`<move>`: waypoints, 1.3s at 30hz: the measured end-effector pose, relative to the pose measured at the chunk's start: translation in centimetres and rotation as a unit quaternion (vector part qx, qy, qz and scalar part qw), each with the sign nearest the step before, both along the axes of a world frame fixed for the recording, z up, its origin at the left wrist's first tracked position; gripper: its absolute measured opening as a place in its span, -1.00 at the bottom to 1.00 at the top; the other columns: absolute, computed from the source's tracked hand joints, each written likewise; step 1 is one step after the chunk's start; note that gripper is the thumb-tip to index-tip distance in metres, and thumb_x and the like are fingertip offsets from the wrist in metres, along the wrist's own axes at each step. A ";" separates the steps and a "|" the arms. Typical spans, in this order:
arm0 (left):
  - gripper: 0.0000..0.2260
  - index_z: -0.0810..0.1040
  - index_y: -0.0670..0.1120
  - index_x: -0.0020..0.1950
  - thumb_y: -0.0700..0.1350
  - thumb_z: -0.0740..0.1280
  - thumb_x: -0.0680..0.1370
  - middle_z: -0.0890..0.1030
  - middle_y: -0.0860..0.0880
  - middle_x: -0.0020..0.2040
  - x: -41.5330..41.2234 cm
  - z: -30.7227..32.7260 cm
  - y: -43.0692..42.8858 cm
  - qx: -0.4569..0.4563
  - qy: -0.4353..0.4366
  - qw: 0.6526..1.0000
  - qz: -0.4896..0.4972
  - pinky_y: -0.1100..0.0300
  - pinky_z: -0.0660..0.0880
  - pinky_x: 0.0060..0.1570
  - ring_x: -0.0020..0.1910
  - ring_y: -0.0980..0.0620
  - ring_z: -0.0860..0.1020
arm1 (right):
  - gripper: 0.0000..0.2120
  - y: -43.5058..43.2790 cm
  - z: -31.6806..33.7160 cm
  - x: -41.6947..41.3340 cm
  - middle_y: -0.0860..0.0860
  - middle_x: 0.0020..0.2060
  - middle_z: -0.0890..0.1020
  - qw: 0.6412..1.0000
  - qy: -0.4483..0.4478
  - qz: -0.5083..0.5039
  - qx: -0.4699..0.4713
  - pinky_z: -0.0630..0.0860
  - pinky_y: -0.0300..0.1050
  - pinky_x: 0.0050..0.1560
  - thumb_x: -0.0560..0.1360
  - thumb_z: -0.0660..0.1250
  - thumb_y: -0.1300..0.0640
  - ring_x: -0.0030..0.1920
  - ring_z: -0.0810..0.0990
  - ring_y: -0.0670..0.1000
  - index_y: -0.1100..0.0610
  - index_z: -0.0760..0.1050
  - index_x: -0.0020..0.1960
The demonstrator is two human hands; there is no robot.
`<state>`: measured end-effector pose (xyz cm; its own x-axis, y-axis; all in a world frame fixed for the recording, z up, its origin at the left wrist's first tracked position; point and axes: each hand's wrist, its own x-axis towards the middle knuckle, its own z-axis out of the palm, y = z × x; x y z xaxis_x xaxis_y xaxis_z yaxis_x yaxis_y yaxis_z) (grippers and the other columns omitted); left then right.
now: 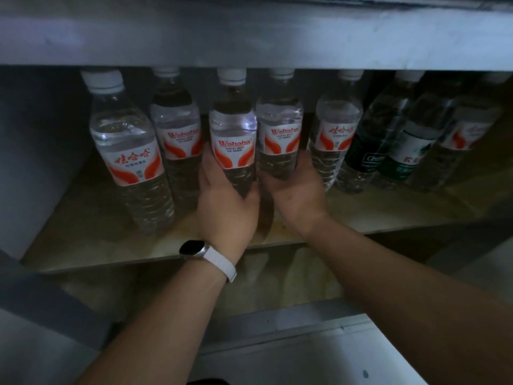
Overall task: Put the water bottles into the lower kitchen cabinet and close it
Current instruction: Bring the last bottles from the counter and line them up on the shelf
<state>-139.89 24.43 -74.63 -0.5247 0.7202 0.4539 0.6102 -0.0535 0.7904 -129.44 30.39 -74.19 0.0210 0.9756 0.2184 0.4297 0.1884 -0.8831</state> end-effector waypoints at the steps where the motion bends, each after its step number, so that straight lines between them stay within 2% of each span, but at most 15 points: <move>1: -0.20 0.10 -0.03 0.62 0.01 0.47 0.51 0.34 -0.05 0.54 0.1 -0.1 0.4 0.003 -0.002 1.000 -0.001 0.17 0.35 0.27 0.46 -0.06 0.41 | -0.46 0.0 -0.1 0.3 -0.16 0.13 0.62 1.000 0.004 -0.006 0.000 0.55 0.02 0.20 0.35 0.51 -0.18 0.16 0.59 -0.09 -0.12 0.39 0.24; 5: -0.22 0.12 -0.04 0.61 0.03 0.45 0.51 0.34 -0.05 0.53 0.0 -0.1 2.5 -0.002 0.006 1.000 0.004 0.18 0.24 0.39 0.51 -0.05 0.34 | -0.53 0.1 0.1 0.3 -0.12 0.14 0.62 0.999 0.029 -0.014 -0.016 0.52 0.05 0.24 0.41 0.51 -0.07 0.19 0.58 -0.03 -0.13 0.37 0.21; 7: -0.27 0.17 -0.05 0.58 0.08 0.41 0.50 0.39 -0.07 0.49 -0.3 0.0 3.5 0.004 0.014 1.000 0.014 0.05 0.32 0.45 0.47 -0.06 0.38 | -0.51 0.3 0.3 -0.1 -0.11 0.13 0.62 0.999 0.028 -0.016 -0.018 0.54 0.06 0.21 0.42 0.49 -0.09 0.17 0.59 -0.01 -0.07 0.38 0.26; 10: -0.32 0.21 -0.08 0.55 0.02 0.42 0.50 0.44 -0.09 0.44 -0.4 0.2 4.4 0.006 0.016 0.999 0.027 -0.08 0.42 0.40 0.43 -0.08 0.43 | -0.52 0.9 0.5 -0.5 -0.10 0.11 0.62 1.000 0.016 -0.016 -0.015 0.55 0.02 0.16 0.43 0.46 -0.12 0.14 0.60 -0.02 -0.06 0.39 0.28; 17: -0.24 0.16 -0.06 0.58 -0.04 0.50 0.49 0.39 -0.08 0.50 -0.3 -0.3 5.2 0.009 -0.009 1.000 0.023 -0.04 0.30 0.49 0.51 -0.06 0.34 | -0.50 1.4 0.5 -0.4 -0.05 0.16 0.60 1.000 -0.005 -0.005 -0.014 0.51 -0.09 0.15 0.45 0.47 -0.04 0.19 0.58 0.00 0.01 0.37 0.31; 19: -0.23 0.14 -0.06 0.59 -0.03 0.49 0.50 0.37 -0.07 0.52 0.0 -0.5 5.0 0.007 -0.014 1.000 0.025 0.07 0.24 0.48 0.52 -0.05 0.33 | -0.46 1.2 0.5 -0.2 -0.05 0.20 0.59 1.000 0.006 0.002 -0.014 0.45 -0.17 0.12 0.46 0.47 -0.02 0.23 0.55 -0.01 0.01 0.35 0.35; 21: -0.26 0.16 -0.07 0.59 -0.02 0.47 0.51 0.39 -0.07 0.50 0.1 -0.6 4.7 0.007 -0.012 1.000 0.026 0.09 0.27 0.45 0.51 -0.05 0.35 | -0.45 1.0 0.6 0.1 -0.06 0.23 0.57 0.999 0.020 0.020 -0.017 0.41 -0.21 0.10 0.47 0.47 -0.01 0.25 0.53 -0.04 0.00 0.33 0.38; 24: -0.31 0.22 -0.08 0.56 0.05 0.42 0.52 0.43 -0.07 0.47 0.0 -1.1 3.9 0.008 0.001 1.000 0.016 -0.01 0.36 0.46 0.47 -0.04 0.40 | -0.45 0.7 0.5 0.3 -0.08 0.23 0.57 0.998 0.035 0.043 -0.017 0.43 -0.28 0.10 0.48 0.47 -0.02 0.25 0.53 -0.07 0.01 0.33 0.39; 26: -0.34 0.25 -0.06 0.56 0.08 0.39 0.53 0.44 -0.05 0.45 0.1 -1.0 2.9 0.004 0.016 1.000 0.009 -0.02 0.40 0.42 0.45 0.00 0.41 | -0.43 0.4 0.6 0.3 -0.10 0.25 0.57 0.997 0.052 0.049 -0.014 0.48 -0.14 0.23 0.47 0.47 -0.03 0.27 0.52 -0.08 0.00 0.34 0.39; 28: -0.39 0.30 -0.02 0.54 0.02 0.42 0.53 0.45 -0.02 0.44 0.2 -0.7 1.3 -0.002 0.008 1.000 -0.005 0.09 0.41 0.38 0.42 0.06 0.42 | -0.44 -0.1 0.7 0.6 -0.13 0.26 0.56 0.997 0.052 0.058 -0.015 0.49 -0.08 0.26 0.48 0.46 -0.04 0.27 0.52 -0.11 -0.05 0.33 0.40; 30: -0.44 0.36 0.00 0.50 -0.08 0.44 0.52 0.46 0.00 0.40 -0.1 -0.4 -0.9 -0.002 -0.001 1.000 -0.012 0.22 0.39 0.28 0.35 0.11 0.42 | -0.49 -1.2 0.8 1.1 -0.25 0.17 0.55 0.996 0.054 0.067 -0.019 0.46 -0.37 0.09 0.50 0.44 -0.01 0.14 0.53 -0.28 -0.14 0.31 0.37; 32: -0.51 0.44 -0.03 0.44 -0.11 0.43 0.51 0.46 -0.01 0.34 -1.0 -0.4 -3.2 0.011 0.024 1.000 -0.002 0.17 0.45 0.25 0.31 0.06 0.46 | -0.52 -2.7 0.6 1.5 -0.34 0.04 0.53 0.997 0.062 0.053 0.005 0.40 -0.53 -0.07 0.49 0.45 0.06 0.01 0.51 -0.40 -0.22 0.31 0.29; 34: -0.57 0.50 -0.08 0.37 -0.11 0.41 0.50 0.47 -0.06 0.30 -2.1 -0.5 -5.3 0.030 0.055 0.998 0.017 0.21 0.46 0.20 0.23 0.05 0.49 | -0.52 -4.1 0.1 1.3 -0.27 0.07 0.52 0.997 0.050 0.024 0.044 0.46 -0.41 0.04 0.46 0.46 0.07 0.07 0.52 -0.30 -0.19 0.32 0.27; 36: -0.58 0.51 -0.13 0.32 -0.15 0.43 0.47 0.46 -0.12 0.26 -3.4 -0.6 -6.8 0.041 0.065 0.996 0.043 0.45 0.38 0.12 0.13 0.22 0.48 | -0.54 -5.0 -0.1 0.5 -0.19 0.14 0.51 0.997 0.035 0.032 0.060 0.44 -0.32 0.12 0.46 0.45 0.05 0.13 0.49 -0.23 -0.18 0.32 0.25; 39: -0.54 0.48 -0.21 0.31 -0.21 0.45 0.43 0.42 -0.21 0.25 -4.8 -0.5 -8.3 0.043 0.062 0.993 0.088 0.63 0.28 0.04 0.05 0.47 0.37 | -0.58 -5.6 0.0 -1.2 -0.22 0.13 0.49 0.994 0.027 0.093 0.056 0.37 -0.44 0.06 0.48 0.43 0.02 0.12 0.46 -0.29 -0.22 0.32 0.22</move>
